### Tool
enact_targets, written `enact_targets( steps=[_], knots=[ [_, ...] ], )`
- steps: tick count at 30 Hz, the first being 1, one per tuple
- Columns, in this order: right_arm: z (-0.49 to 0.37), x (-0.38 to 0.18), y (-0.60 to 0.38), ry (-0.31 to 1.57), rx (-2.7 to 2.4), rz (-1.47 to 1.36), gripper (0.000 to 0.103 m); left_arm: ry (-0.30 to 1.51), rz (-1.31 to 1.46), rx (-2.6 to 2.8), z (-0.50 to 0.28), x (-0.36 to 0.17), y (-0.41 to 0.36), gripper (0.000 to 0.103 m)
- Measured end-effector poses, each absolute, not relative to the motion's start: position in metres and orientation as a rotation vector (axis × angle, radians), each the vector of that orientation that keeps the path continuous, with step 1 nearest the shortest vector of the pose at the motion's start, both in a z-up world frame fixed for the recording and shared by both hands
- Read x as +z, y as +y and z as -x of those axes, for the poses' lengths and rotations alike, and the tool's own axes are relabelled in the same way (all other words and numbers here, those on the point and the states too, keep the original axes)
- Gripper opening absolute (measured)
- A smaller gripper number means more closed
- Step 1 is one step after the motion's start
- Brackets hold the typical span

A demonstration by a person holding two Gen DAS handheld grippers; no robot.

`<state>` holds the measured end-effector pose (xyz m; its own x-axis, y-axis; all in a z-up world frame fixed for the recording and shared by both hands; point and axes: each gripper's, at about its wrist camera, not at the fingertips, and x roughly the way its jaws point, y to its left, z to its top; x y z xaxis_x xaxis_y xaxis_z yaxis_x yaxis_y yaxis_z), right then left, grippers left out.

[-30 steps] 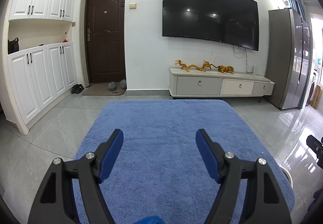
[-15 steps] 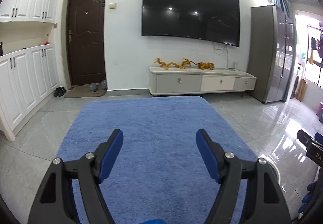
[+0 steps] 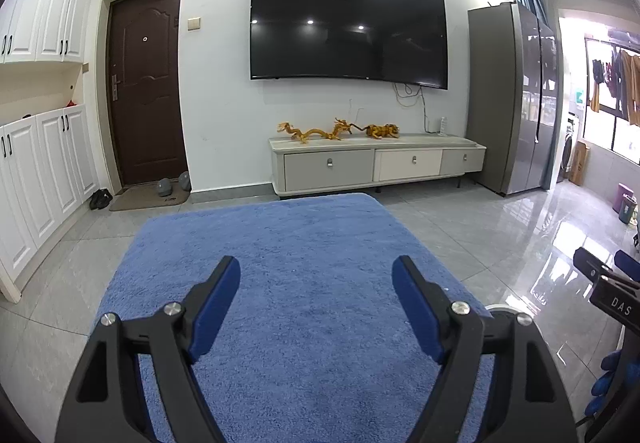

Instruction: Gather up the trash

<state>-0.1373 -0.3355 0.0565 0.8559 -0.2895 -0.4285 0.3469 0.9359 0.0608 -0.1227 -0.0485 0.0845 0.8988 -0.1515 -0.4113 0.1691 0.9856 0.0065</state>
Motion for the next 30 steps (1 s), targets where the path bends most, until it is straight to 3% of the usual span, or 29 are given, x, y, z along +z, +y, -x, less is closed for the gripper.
enact_targets(
  steps=[30],
  knots=[
    [0.119,0.035,-0.356,0.474,-0.366,-0.151,0.103,0.415,-0.161,-0.247,0.097,0.069,-0.103,0.077]
  ],
)
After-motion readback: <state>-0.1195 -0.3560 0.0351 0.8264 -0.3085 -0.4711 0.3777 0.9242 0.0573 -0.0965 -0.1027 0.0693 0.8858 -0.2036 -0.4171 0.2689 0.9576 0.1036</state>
